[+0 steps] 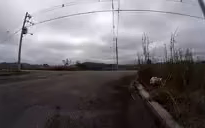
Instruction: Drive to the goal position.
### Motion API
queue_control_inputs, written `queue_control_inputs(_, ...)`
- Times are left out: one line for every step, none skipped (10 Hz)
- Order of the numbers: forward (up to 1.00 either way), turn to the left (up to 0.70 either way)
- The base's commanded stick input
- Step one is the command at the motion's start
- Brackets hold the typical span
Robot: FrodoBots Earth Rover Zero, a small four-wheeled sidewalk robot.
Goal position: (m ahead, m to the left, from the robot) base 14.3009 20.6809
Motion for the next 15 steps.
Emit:
queue_control_inputs(0.00, 0.00)
queue_control_inputs(0.00, 0.00)
queue_control_inputs(0.00, 0.00)
queue_control_inputs(0.00, 0.00)
queue_control_inputs(0.35, 0.00)
queue_control_inputs(0.45, 0.00)
queue_control_inputs(0.45, 0.00)
queue_control_inputs(0.45, 0.00)
queue_control_inputs(0.59, 0.00)
queue_control_inputs(0.70, 0.00)
queue_control_inputs(0.70, 0.00)
queue_control_inputs(0.70, 0.00)
queue_control_inputs(0.70, 0.00)
queue_control_inputs(0.70, 0.00)
queue_control_inputs(0.70, 0.00)
